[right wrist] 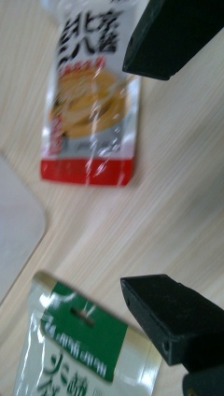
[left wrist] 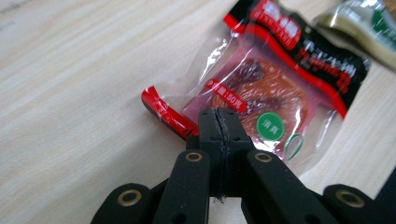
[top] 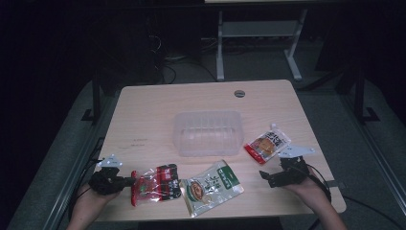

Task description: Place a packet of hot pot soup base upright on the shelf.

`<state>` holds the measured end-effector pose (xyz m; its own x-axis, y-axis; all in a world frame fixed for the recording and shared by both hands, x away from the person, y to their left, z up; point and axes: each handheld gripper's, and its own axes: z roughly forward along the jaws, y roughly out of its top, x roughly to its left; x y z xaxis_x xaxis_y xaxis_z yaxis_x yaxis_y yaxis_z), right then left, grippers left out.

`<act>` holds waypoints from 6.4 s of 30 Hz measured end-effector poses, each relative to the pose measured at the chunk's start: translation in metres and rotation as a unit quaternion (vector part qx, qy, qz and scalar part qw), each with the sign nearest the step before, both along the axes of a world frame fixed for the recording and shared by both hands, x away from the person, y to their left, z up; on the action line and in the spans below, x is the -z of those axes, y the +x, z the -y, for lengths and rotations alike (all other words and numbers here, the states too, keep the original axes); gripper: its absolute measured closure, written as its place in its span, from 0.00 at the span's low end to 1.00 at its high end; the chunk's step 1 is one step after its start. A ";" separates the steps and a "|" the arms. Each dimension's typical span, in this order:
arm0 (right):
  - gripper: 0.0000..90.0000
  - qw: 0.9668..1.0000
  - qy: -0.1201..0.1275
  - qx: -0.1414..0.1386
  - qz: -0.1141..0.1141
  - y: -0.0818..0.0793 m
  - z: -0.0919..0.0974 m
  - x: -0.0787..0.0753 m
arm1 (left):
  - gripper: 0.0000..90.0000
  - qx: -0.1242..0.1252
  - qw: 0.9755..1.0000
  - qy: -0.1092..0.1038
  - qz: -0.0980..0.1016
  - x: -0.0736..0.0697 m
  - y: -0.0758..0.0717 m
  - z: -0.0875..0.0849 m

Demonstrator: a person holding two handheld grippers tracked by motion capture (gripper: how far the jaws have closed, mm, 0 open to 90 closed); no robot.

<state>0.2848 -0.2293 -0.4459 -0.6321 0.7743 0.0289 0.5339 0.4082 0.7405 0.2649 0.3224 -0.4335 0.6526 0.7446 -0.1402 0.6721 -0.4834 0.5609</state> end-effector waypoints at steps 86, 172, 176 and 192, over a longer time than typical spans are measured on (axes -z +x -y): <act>0.78 0.921 0.123 -0.346 -0.132 0.033 -0.265 0.004 | 1.00 0.004 1.000 -0.013 -0.022 0.017 0.002 0.002; 1.00 0.927 0.242 -0.284 0.040 0.066 -0.119 -0.107 | 0.41 0.043 0.998 -0.036 0.033 0.009 -0.004 0.003; 1.00 0.932 0.239 -0.269 0.041 0.072 -0.105 -0.108 | 0.40 0.045 0.998 -0.032 0.033 0.009 -0.003 0.003; 1.00 0.949 0.213 -0.227 0.042 0.083 -0.061 -0.103 | 0.40 0.044 0.998 -0.031 0.031 0.010 -0.003 0.004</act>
